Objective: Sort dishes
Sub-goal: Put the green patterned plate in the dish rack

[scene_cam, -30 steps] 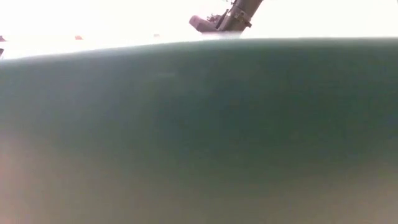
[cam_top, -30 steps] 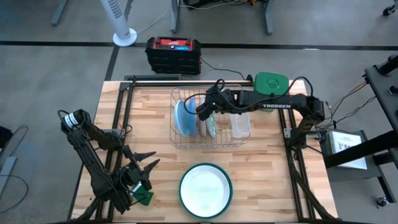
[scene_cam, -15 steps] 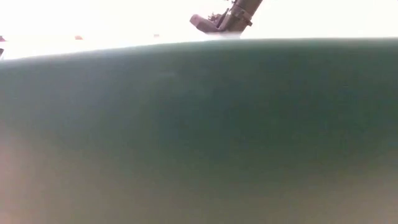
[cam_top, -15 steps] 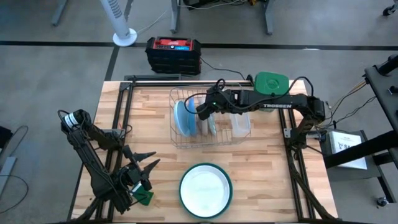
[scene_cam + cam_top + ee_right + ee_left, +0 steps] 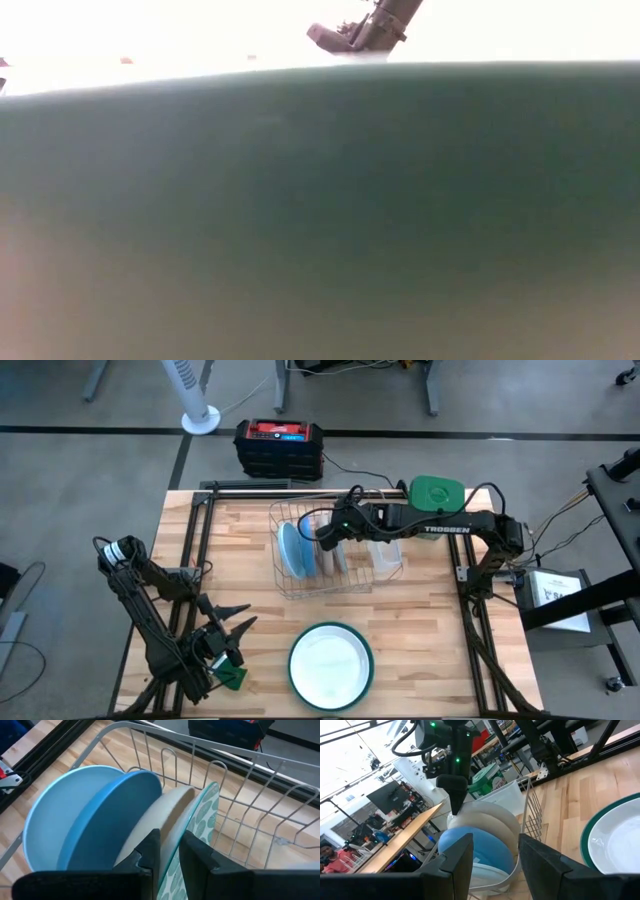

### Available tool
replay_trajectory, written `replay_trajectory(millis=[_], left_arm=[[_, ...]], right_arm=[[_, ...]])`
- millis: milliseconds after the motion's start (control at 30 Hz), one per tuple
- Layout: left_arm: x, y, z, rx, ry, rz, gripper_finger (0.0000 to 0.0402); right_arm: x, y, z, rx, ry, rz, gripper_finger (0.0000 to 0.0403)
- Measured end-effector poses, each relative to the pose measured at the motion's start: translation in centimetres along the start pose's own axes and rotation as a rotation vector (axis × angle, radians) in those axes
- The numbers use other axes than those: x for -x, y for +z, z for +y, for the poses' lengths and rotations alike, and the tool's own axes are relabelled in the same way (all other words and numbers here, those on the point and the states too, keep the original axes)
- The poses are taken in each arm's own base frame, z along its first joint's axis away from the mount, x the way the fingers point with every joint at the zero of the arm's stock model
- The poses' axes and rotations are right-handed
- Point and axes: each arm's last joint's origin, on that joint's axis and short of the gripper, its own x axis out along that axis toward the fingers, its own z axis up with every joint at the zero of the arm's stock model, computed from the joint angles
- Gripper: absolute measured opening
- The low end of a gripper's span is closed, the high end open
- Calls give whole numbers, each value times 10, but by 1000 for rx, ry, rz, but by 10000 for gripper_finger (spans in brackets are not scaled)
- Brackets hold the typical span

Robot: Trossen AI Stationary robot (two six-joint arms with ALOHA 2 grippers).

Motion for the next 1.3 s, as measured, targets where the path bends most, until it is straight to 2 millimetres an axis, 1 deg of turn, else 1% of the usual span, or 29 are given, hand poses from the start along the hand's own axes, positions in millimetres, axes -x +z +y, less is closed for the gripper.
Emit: replay_trajectory(millis=[300, 533, 633, 867, 1300], left_arm=[[0, 0, 0, 0, 0, 0, 146], [0, 0, 0, 0, -2, -1, 146], [0, 0, 0, 0, -2, -1, 146], [1, 0, 0, 0, -2, -2, 146], [1, 0, 0, 0, -5, -4, 146]], right_arm=[[2, 1, 0, -13, 5, 0, 50], [11, 4, -1, -17, 27, -6, 48], [16, 5, -2, -23, 35, -15, 39], [19, 7, -3, -31, 41, -22, 10], [26, 8, -4, -48, 45, -27, 8]])
